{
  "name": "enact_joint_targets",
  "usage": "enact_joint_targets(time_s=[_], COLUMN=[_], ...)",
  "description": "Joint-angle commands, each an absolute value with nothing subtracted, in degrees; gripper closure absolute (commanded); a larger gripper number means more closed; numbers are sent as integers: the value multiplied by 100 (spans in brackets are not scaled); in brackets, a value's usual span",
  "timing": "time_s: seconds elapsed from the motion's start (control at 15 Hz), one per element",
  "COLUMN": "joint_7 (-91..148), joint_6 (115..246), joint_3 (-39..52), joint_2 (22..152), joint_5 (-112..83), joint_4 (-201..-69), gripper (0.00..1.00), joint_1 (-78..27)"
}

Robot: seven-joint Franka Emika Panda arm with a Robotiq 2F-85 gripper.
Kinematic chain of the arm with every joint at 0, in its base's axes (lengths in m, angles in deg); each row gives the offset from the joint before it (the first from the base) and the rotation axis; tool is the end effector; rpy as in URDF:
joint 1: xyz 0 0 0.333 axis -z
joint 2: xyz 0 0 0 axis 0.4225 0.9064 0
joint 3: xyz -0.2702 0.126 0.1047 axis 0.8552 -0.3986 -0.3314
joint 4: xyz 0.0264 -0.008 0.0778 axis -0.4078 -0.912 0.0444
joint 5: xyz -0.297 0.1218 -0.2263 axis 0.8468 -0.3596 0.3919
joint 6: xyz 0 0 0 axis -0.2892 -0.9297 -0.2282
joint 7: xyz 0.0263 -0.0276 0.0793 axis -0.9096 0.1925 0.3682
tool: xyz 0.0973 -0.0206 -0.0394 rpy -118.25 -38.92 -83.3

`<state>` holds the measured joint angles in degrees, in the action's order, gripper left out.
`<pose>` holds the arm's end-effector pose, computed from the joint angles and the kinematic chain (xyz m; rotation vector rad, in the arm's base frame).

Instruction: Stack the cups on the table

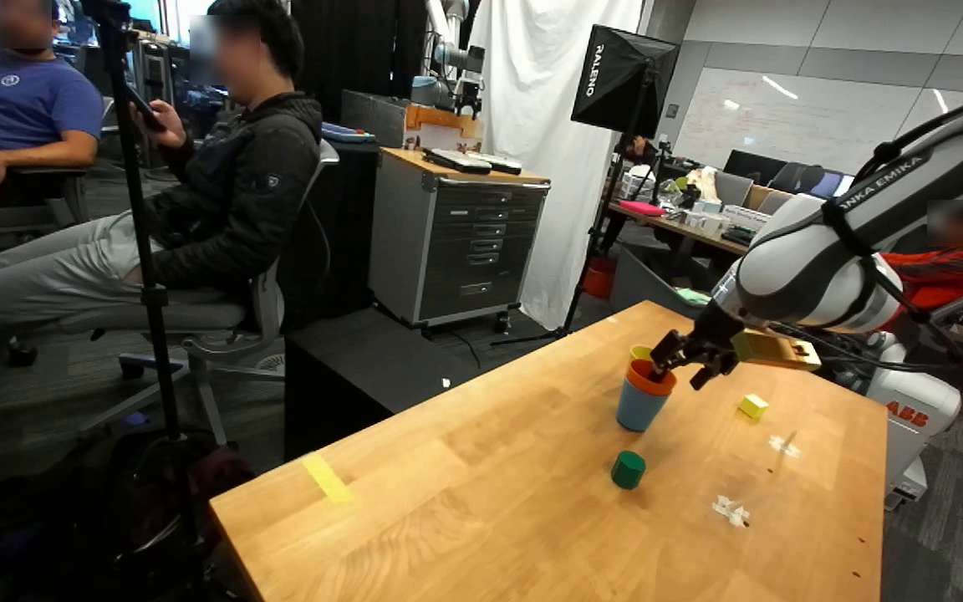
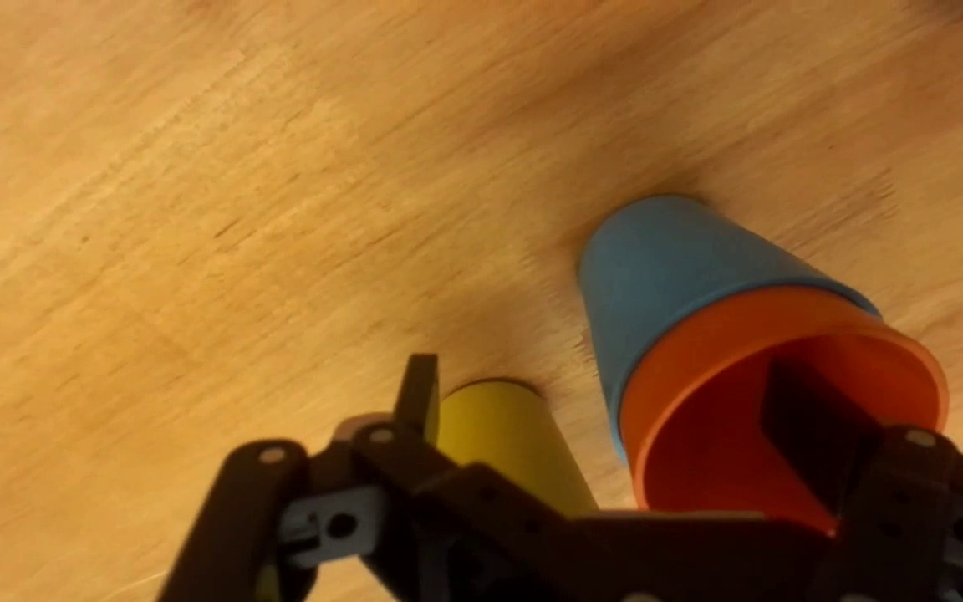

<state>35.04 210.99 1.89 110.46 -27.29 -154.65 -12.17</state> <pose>0.6120 -0.1408 0.1377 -3.0277 0.5346 -0.3604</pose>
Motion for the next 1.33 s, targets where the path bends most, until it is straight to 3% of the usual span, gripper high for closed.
enact_joint_targets(time_s=[0.0,0.6,1.27], joint_7=[3339,3380,3389], joint_6=[20964,20734,17940], joint_3=[365,446,1221], joint_2=[10733,9250,7242], joint_5=[-2596,-2534,-1310], joint_4=[-15615,-16579,-17669], gripper=[0,0,0], joint_1=[-1457,-1626,-1488])
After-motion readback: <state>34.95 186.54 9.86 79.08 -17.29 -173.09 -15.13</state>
